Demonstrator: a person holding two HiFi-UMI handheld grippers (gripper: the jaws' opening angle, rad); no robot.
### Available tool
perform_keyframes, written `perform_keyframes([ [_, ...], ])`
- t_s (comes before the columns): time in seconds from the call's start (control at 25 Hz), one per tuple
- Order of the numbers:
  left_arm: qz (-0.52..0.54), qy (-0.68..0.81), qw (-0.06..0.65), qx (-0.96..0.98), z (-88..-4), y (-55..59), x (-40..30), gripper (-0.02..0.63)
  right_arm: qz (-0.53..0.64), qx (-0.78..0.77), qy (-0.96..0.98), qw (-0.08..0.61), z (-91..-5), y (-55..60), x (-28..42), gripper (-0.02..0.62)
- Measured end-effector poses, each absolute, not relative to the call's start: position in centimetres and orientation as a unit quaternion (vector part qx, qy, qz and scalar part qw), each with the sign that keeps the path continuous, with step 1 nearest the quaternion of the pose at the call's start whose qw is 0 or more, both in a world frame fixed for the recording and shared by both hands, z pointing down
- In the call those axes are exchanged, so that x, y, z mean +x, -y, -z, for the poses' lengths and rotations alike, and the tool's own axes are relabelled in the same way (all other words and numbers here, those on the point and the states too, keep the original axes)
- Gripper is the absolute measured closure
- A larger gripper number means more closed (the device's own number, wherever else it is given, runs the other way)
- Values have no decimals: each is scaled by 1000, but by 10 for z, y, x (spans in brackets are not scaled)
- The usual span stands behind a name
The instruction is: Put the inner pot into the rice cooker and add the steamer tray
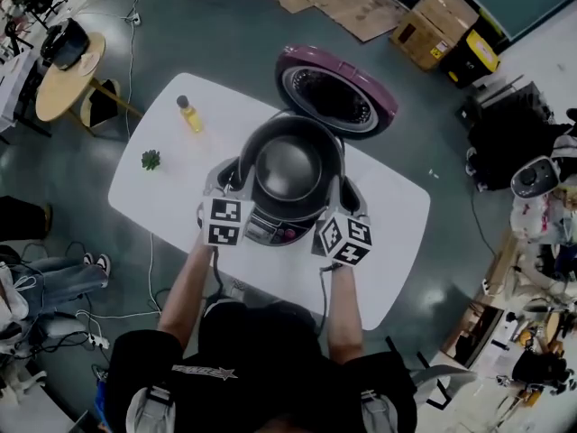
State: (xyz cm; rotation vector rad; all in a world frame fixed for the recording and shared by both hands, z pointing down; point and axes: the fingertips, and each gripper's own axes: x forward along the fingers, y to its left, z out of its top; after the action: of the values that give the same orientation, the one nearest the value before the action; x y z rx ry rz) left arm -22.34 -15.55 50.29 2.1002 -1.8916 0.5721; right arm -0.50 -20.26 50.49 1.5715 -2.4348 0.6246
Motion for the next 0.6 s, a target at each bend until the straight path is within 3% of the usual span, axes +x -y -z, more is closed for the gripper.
perform_keyframes([
  [0.6,-281,614,163,719,-555,175,-225,477,-251,522,804,133,-556,215,-8,541],
])
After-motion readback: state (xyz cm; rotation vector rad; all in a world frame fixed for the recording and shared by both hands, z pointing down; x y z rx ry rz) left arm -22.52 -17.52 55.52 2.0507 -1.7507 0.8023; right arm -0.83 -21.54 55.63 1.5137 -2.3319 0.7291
